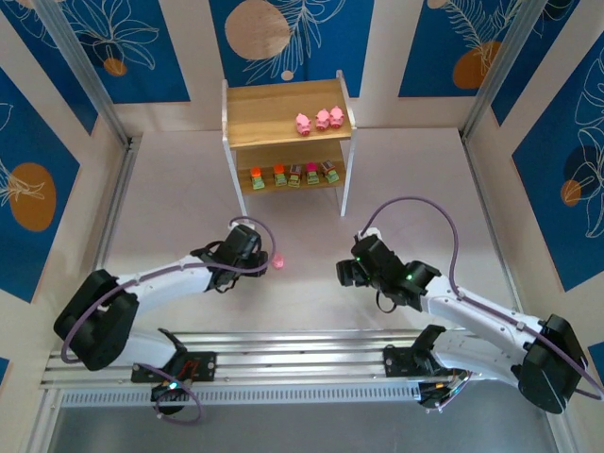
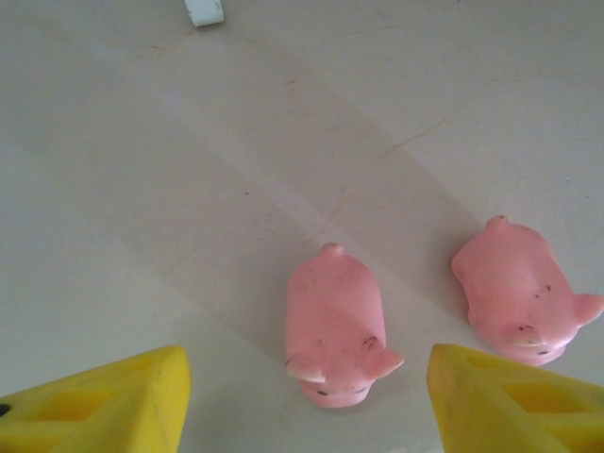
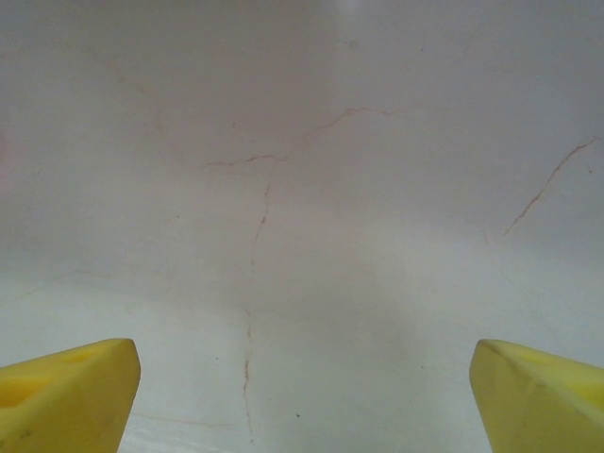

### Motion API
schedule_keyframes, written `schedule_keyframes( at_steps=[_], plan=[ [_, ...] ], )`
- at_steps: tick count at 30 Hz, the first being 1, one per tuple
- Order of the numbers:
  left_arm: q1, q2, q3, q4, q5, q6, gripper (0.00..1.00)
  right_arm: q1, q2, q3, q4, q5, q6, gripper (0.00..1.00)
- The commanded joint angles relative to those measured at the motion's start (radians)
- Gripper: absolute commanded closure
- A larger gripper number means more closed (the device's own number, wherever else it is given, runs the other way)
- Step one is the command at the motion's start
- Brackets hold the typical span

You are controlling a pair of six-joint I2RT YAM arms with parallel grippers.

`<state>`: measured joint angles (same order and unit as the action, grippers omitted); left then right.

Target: Place and organize the plastic toys onto the shelf

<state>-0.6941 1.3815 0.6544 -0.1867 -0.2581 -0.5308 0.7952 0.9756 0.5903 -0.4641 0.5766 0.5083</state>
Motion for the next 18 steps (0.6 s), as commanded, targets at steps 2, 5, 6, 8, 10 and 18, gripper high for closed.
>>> schedule_keyframes(
  at_steps=[2, 5, 6, 8, 10, 18],
  plan=[
    [-0.017, 0.038, 0.037, 0.027, 0.015, -0.029, 0.35, 0.013, -0.056, -0.027, 0.048, 0.029, 0.018, 0.09],
    [-0.026, 0.061, 0.046, 0.03, 0.007, -0.039, 0.35, 0.013, -0.062, -0.034, 0.054, 0.032, 0.02, 0.09],
    [-0.031, 0.068, 0.051, 0.028, 0.0, -0.043, 0.35, 0.013, -0.058, -0.035, 0.056, 0.029, 0.018, 0.09],
    [-0.039, 0.081, 0.059, 0.021, -0.011, -0.05, 0.35, 0.013, -0.05, -0.033, 0.058, 0.026, 0.017, 0.09],
    [-0.044, 0.091, 0.066, 0.013, -0.027, -0.056, 0.35, 0.013, -0.044, -0.029, 0.061, 0.024, 0.015, 0.09],
    [-0.049, 0.086, 0.057, -0.007, -0.081, -0.087, 0.41, 0.015, -0.035, -0.03, 0.068, 0.02, 0.014, 0.09]
  ],
)
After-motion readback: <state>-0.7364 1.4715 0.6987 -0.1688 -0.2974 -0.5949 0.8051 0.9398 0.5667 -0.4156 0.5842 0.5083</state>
